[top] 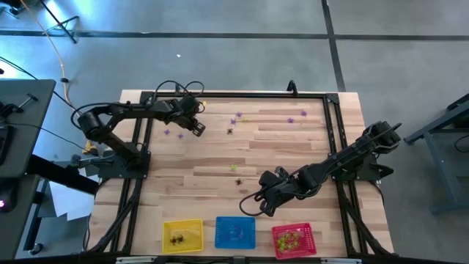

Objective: Sort Halloween decoration
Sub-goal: Put the black spider toy into the yellow bin

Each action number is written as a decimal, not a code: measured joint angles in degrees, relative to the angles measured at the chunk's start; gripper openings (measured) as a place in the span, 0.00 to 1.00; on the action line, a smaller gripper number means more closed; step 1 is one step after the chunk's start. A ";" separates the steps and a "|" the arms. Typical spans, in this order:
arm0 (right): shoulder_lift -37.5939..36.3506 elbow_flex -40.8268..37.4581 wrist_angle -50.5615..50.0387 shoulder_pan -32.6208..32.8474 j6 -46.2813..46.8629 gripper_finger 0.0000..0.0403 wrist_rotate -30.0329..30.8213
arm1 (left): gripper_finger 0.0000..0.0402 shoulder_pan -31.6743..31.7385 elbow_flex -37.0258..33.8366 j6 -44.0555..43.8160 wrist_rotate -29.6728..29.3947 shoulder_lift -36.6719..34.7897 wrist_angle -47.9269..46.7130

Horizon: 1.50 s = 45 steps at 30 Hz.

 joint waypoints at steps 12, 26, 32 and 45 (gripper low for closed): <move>0.00 0.00 0.09 0.00 0.01 0.20 0.01 | 0.00 -8.80 0.02 -2.48 0.00 -8.17 -5.93; 0.00 0.00 0.33 0.00 0.01 0.20 0.00 | 0.00 -45.48 0.07 -26.86 -4.07 -22.43 -17.23; 0.00 0.00 0.35 0.00 0.01 0.20 0.01 | 0.00 -63.63 0.11 -45.30 -7.01 -23.44 -15.12; 0.00 0.00 0.58 0.01 0.00 0.20 0.00 | 0.00 -91.02 14.64 -69.11 -14.22 -4.45 -11.99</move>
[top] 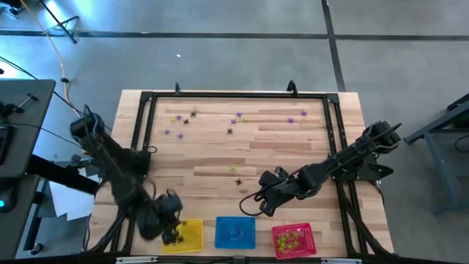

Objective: Sort Halloween decoration
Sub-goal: Put the black spider toy into the yellow bin

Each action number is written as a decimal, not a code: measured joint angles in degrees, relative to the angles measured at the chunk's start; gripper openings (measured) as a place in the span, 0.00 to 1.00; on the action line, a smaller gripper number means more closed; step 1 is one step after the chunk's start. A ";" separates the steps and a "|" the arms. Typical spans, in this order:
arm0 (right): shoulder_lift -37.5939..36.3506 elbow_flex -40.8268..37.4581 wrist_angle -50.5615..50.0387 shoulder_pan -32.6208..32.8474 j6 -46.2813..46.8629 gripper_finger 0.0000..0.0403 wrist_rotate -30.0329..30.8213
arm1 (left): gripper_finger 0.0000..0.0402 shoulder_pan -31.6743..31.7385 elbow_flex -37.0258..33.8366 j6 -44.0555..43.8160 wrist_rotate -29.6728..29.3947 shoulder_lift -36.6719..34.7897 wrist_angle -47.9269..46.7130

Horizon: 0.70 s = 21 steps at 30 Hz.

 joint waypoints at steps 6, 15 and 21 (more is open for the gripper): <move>0.00 0.00 0.15 0.00 -0.01 0.20 -0.01 | 0.00 -3.67 11.04 -4.01 2.64 10.26 -9.71; 0.00 0.00 0.21 -0.01 0.00 0.20 -0.01 | 0.00 -4.29 14.76 -4.58 1.84 13.17 -12.58; 0.00 0.00 0.23 -0.01 0.00 0.20 -0.01 | 0.05 -3.57 14.74 -3.49 2.15 13.17 -15.10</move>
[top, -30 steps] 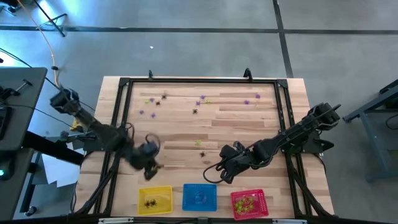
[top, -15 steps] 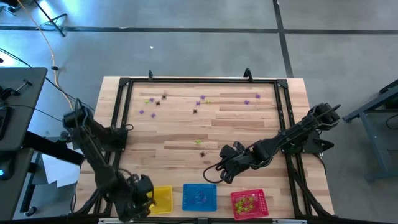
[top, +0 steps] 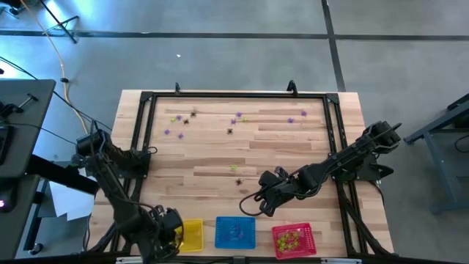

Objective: Sort Halloween decoration
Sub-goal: Put the black spider toy into the yellow bin, then put the violet spider toy into the blue bin

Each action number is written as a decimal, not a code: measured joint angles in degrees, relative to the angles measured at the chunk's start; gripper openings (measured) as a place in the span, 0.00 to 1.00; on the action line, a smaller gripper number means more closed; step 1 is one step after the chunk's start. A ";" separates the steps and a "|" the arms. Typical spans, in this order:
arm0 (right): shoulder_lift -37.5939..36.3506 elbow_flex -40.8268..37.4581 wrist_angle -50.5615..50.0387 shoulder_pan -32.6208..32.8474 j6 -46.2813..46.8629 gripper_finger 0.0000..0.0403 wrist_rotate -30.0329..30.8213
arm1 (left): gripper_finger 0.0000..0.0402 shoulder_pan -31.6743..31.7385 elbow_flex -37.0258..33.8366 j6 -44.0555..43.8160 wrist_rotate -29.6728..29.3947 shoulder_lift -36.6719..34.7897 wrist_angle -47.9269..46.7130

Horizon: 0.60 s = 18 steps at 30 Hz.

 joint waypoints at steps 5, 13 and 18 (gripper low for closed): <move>0.00 0.00 0.00 0.00 0.00 0.20 0.02 | 0.11 0.01 0.00 0.89 0.05 0.00 0.14; 0.00 0.00 0.00 0.02 0.00 0.20 0.00 | 0.14 1.21 0.00 2.89 -4.76 -0.64 -7.54; 0.00 0.00 -0.01 0.00 -0.01 0.20 0.01 | 0.15 7.57 0.00 9.64 -7.44 -2.31 -16.87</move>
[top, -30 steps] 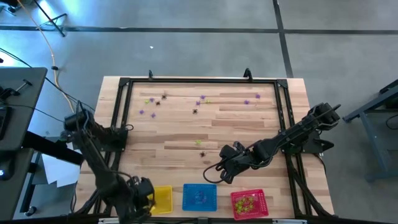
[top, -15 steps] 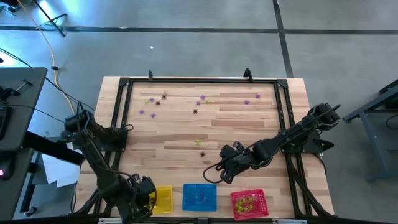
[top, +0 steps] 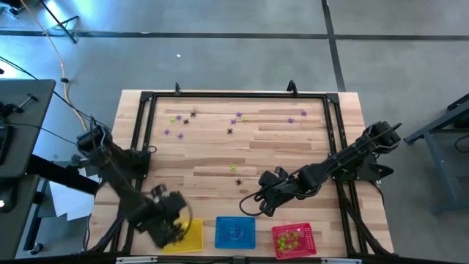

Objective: Sort Halloween decoration
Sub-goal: Put the violet spider toy into the blue bin

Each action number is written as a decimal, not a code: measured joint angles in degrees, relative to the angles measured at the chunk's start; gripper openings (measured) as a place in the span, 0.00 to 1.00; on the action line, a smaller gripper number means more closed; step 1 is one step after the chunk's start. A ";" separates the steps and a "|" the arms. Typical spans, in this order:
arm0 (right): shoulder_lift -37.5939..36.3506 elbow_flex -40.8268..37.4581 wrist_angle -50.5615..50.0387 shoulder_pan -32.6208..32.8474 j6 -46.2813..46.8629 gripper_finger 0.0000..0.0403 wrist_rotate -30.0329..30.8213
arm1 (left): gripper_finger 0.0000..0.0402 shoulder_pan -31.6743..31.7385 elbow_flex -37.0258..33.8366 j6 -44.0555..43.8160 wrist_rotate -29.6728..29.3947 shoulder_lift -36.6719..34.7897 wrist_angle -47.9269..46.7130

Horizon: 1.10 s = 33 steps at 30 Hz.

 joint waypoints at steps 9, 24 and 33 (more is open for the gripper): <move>0.00 0.00 0.01 0.00 0.01 0.20 -0.01 | 0.15 21.76 -5.81 22.57 -3.57 -0.09 -1.51; 0.00 0.00 0.23 0.01 0.01 0.20 0.00 | 0.21 40.94 -20.22 38.79 -6.10 -0.80 11.36; 0.00 0.02 0.41 0.01 0.07 0.19 0.11 | 0.45 52.31 -23.77 42.62 -7.92 -5.45 11.76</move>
